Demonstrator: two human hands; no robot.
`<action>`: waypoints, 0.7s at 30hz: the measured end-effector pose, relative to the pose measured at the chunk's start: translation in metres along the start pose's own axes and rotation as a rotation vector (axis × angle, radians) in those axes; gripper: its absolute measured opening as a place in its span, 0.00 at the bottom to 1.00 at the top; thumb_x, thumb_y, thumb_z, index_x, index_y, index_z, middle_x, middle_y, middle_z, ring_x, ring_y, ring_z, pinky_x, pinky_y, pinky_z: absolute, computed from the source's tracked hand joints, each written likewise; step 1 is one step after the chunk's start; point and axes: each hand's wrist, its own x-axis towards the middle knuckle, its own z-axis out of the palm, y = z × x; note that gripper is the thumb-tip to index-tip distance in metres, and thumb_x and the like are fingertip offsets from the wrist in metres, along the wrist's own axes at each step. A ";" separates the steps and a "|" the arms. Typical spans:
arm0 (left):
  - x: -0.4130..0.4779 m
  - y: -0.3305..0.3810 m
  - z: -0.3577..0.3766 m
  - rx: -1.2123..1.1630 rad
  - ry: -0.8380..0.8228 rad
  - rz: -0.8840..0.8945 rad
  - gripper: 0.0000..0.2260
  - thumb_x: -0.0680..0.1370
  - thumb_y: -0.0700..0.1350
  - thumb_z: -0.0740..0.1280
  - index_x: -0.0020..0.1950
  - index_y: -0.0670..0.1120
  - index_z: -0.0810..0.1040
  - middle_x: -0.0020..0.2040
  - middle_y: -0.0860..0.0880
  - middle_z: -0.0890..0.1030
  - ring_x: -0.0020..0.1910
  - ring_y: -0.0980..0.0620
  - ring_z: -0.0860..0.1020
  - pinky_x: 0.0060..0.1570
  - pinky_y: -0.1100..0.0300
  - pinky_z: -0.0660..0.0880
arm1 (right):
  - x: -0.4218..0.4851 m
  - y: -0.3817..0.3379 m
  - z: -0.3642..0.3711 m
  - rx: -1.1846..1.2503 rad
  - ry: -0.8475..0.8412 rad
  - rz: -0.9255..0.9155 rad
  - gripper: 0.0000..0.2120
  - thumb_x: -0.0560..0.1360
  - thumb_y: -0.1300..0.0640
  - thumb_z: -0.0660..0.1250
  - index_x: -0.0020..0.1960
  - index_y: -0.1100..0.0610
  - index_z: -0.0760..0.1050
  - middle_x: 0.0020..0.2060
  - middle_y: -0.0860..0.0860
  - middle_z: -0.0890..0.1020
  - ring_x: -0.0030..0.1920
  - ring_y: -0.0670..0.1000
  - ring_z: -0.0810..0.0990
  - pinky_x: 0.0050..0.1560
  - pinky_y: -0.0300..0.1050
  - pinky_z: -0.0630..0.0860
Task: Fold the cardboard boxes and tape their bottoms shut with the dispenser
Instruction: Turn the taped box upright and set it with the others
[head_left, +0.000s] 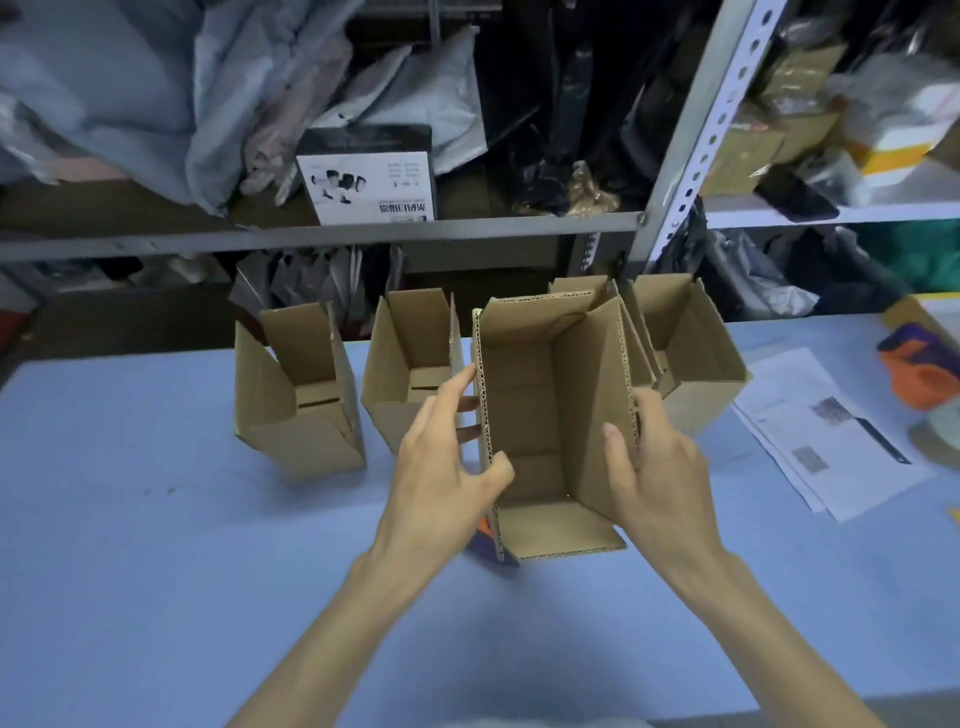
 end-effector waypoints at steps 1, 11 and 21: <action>0.009 -0.004 0.003 0.001 0.030 -0.004 0.32 0.69 0.37 0.70 0.71 0.52 0.68 0.60 0.58 0.77 0.57 0.68 0.74 0.51 0.79 0.67 | 0.009 0.000 0.004 -0.004 -0.018 0.003 0.08 0.77 0.62 0.61 0.55 0.56 0.67 0.26 0.43 0.67 0.31 0.55 0.68 0.31 0.49 0.62; 0.144 -0.036 0.026 0.334 0.029 0.005 0.25 0.74 0.38 0.66 0.71 0.45 0.67 0.59 0.44 0.77 0.56 0.44 0.76 0.54 0.55 0.72 | 0.130 0.008 0.064 -0.182 -0.134 -0.016 0.24 0.75 0.66 0.60 0.69 0.61 0.59 0.46 0.59 0.78 0.48 0.65 0.78 0.41 0.50 0.71; 0.186 -0.077 0.052 0.716 -0.071 0.014 0.20 0.77 0.41 0.65 0.68 0.41 0.68 0.61 0.44 0.75 0.60 0.46 0.72 0.56 0.55 0.73 | 0.169 0.043 0.123 -0.443 -0.304 -0.072 0.28 0.76 0.68 0.63 0.74 0.64 0.58 0.59 0.60 0.76 0.53 0.59 0.80 0.50 0.50 0.79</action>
